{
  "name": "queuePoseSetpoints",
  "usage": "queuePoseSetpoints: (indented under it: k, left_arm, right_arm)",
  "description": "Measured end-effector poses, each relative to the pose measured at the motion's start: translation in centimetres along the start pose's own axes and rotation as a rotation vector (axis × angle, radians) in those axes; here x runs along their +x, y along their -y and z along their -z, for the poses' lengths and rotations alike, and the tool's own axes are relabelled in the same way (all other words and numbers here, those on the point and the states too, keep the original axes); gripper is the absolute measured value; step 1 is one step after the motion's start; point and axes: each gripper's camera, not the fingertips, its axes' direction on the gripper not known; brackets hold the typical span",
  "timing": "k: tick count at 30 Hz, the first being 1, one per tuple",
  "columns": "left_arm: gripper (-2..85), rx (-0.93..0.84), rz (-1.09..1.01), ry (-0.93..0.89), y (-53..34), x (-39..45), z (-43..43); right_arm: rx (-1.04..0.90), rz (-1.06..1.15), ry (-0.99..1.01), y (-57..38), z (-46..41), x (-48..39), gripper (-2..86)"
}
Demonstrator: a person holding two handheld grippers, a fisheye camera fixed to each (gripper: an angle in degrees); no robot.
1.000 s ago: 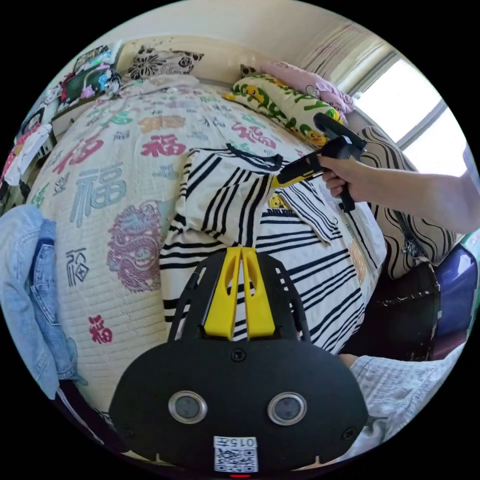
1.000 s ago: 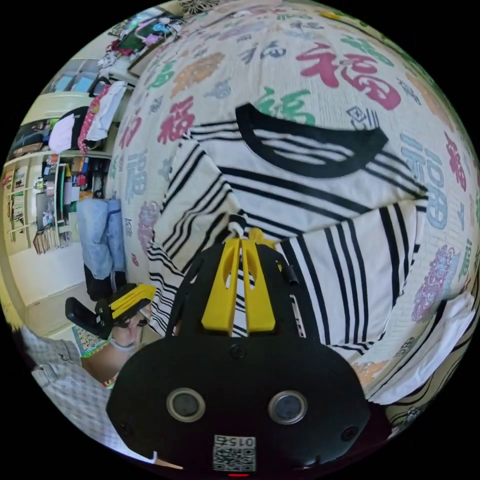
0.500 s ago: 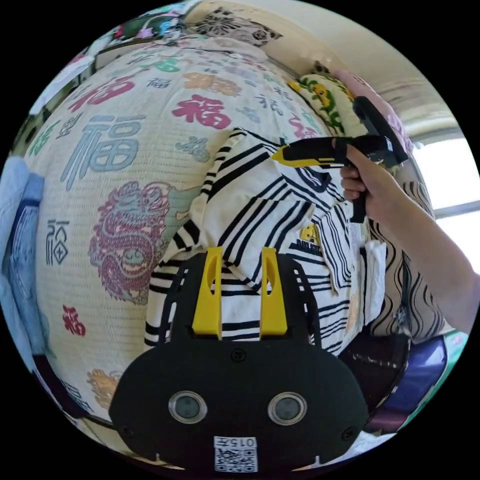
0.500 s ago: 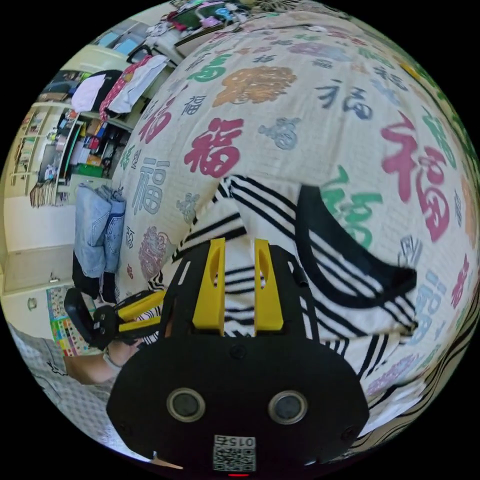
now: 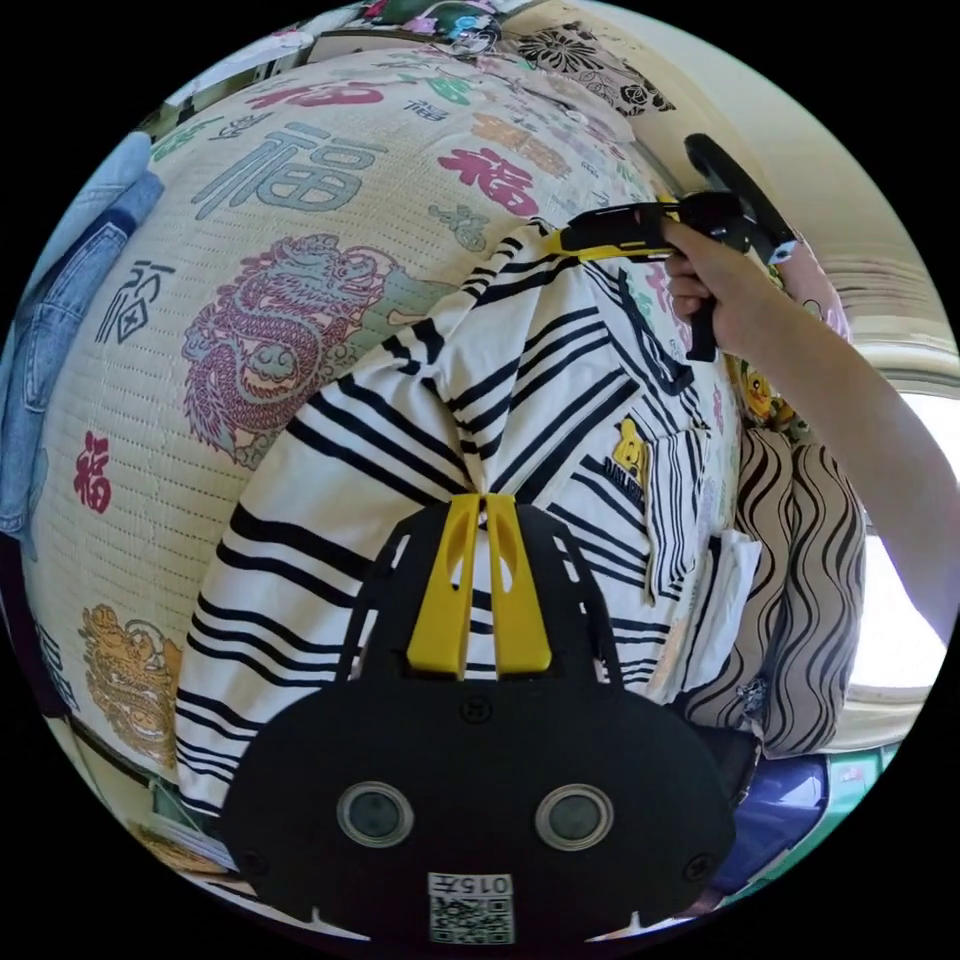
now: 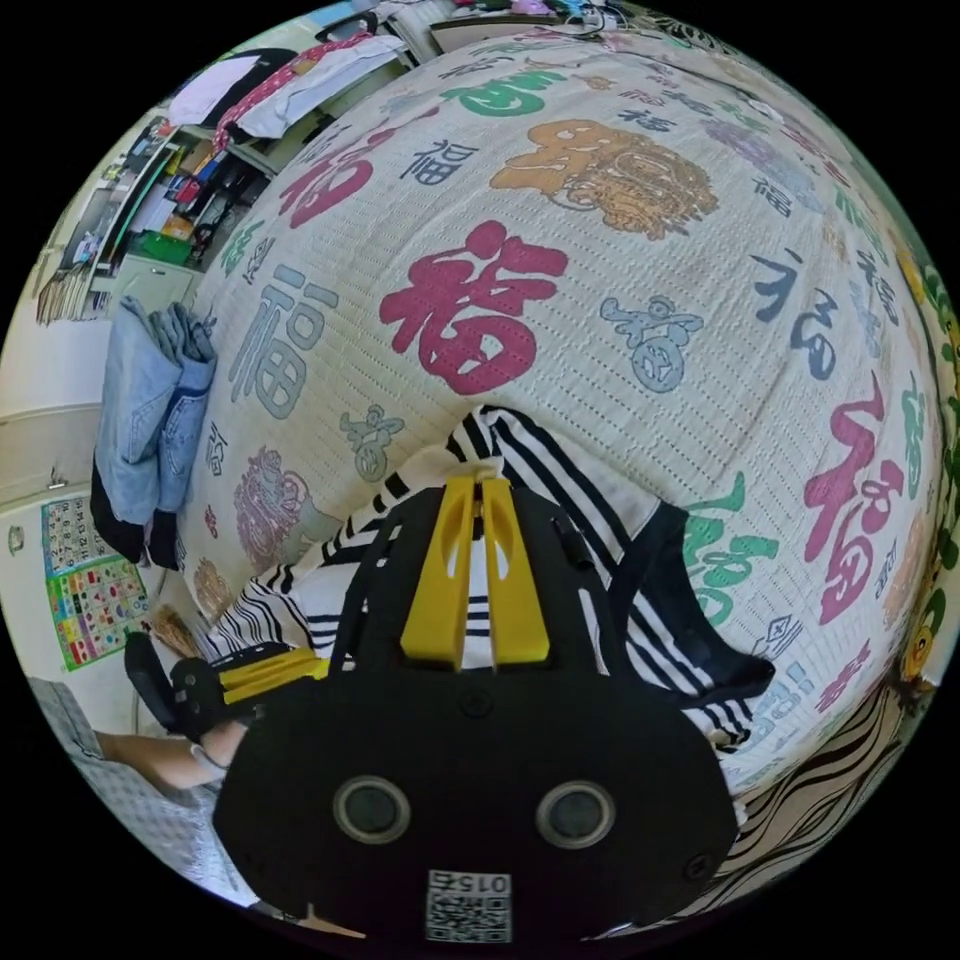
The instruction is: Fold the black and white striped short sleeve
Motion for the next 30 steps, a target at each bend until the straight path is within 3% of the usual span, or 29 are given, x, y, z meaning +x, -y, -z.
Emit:
queuePoseSetpoints:
  k: [5,9,12,15,18,21,24,27,30]
  left_arm:
    - [4.4,0.091,-0.074,-0.007,1.7,0.1,2.3]
    - [4.1,0.201,-0.136,-0.068,4.9,0.4,3.0]
    - [2.6,0.117,-0.158,-0.034,7.5,0.2,-0.4]
    - [0.0,0.081,-0.198,0.064,8.3,-0.4,-2.6]
    - [-0.5,0.058,-0.216,0.074,8.3,-0.6,-3.1]
    - [-0.1,0.076,-0.23,0.095,8.1,-0.1,-3.1]
    - [0.3,0.129,-0.297,-0.013,8.4,1.1,-3.3]
    - [0.4,0.067,-0.368,0.028,9.6,2.6,-5.7]
    - [0.3,-0.061,-0.442,0.096,10.7,3.0,-8.6]
  right_arm:
    - [0.095,-0.056,0.007,-4.8,2.8,2.2,2.6]
    - [-0.018,0.0,0.087,-7.9,1.0,2.8,0.4]
    - [-0.116,-0.059,0.032,-9.8,-1.6,4.3,-0.6]
    - [-0.074,-0.178,0.127,-11.5,-1.9,6.6,-0.8]
    - [-0.055,-0.197,0.088,-12.6,-1.4,7.5,-0.7]
    - [0.054,-0.165,0.078,-12.9,0.3,7.1,-0.7]
    - [0.167,-0.103,0.173,-11.9,0.9,6.2,-0.6]
    - [0.137,-0.102,0.273,-9.9,-1.3,6.3,-0.6]
    - [0.046,-0.121,0.163,-9.6,-3.6,6.5,-0.7]
